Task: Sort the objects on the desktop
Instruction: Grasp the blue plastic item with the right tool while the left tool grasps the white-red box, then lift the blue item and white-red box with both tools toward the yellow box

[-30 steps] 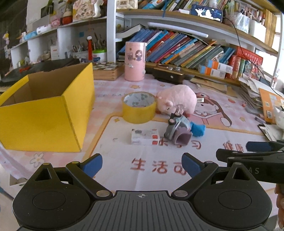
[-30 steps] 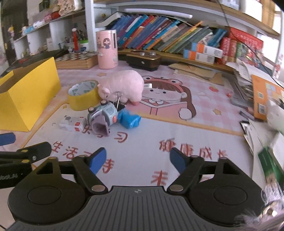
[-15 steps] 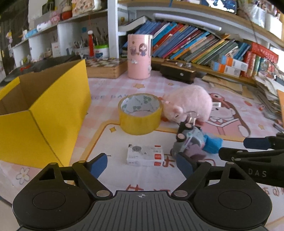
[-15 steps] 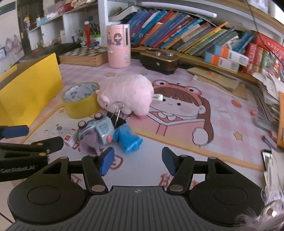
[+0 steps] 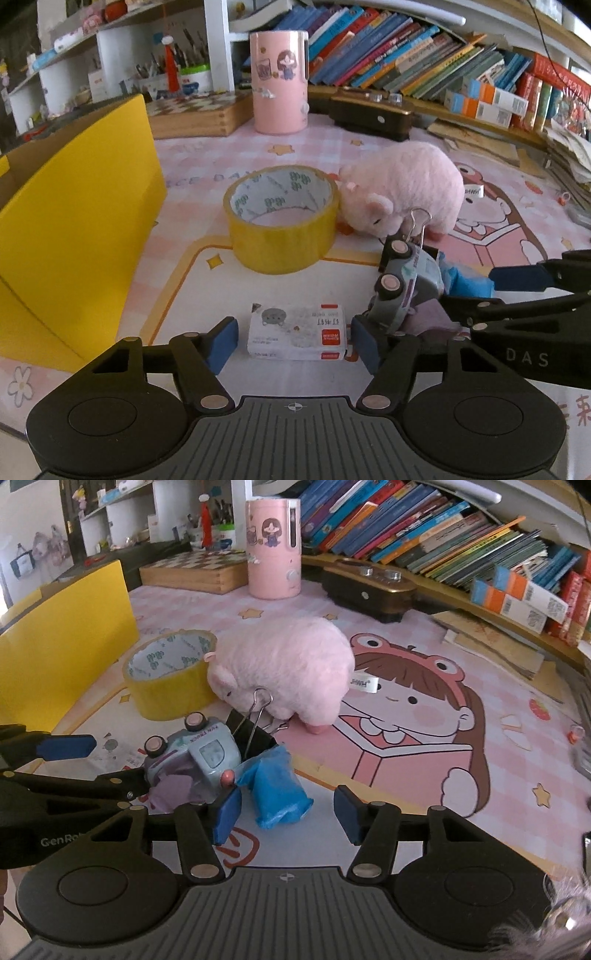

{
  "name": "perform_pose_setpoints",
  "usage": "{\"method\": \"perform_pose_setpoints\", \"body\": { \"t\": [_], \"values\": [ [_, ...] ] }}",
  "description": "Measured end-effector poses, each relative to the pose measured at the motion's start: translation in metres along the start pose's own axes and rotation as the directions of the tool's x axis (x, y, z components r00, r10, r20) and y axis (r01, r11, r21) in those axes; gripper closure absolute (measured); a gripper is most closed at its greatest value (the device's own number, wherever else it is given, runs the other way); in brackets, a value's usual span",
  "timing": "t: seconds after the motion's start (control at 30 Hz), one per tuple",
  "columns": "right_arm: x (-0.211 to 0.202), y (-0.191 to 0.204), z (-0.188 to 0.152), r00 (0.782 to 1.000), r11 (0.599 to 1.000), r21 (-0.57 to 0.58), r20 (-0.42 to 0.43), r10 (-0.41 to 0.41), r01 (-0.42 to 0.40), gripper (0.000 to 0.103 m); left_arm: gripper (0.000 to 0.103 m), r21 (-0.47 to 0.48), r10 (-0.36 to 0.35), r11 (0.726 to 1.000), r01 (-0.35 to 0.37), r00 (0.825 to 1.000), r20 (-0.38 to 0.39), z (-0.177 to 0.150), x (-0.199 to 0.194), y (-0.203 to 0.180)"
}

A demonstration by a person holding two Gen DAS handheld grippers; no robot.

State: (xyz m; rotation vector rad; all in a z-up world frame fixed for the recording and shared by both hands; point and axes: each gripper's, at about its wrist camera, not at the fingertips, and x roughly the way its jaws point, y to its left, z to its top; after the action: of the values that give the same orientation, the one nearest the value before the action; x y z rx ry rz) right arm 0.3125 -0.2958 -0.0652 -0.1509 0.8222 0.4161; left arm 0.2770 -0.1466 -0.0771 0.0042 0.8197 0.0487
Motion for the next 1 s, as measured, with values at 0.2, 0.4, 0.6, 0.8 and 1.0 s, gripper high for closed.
{"method": "perform_pose_setpoints", "body": {
  "t": [0.2, 0.4, 0.6, 0.8, 1.0],
  "values": [
    [0.006, 0.001, 0.003, 1.000, 0.999, -0.026, 0.003, 0.022, -0.022, 0.064, 0.046, 0.007, -0.011, 1.000, 0.011, 1.000, 0.011, 0.000, 0.001, -0.001],
    [0.005, 0.001, 0.003, 1.000, 1.000, -0.016, 0.007, 0.020, -0.020, 0.074, 0.051, -0.004, -0.022, 1.000, 0.022, 1.000, 0.002, 0.002, -0.001, 0.002],
    [-0.012, 0.000, 0.005, 1.000, 0.999, 0.036, 0.029, 0.008, -0.009, 0.075, 0.051, -0.034, -0.040, 0.999, 0.041, 0.999, 0.032, 0.002, -0.018, 0.007],
    [-0.036, 0.002, 0.003, 0.999, 0.997, 0.081, 0.053, 0.005, -0.010, 0.075, 0.051, -0.030, -0.066, 0.997, 0.070, 0.993, 0.095, 0.004, -0.046, 0.008],
    [-0.057, 0.009, -0.002, 0.998, 0.994, 0.108, 0.067, 0.005, -0.013, 0.075, 0.051, -0.036, -0.094, 0.994, 0.101, 0.985, 0.144, 0.000, -0.078, 0.015]
  ]
}}
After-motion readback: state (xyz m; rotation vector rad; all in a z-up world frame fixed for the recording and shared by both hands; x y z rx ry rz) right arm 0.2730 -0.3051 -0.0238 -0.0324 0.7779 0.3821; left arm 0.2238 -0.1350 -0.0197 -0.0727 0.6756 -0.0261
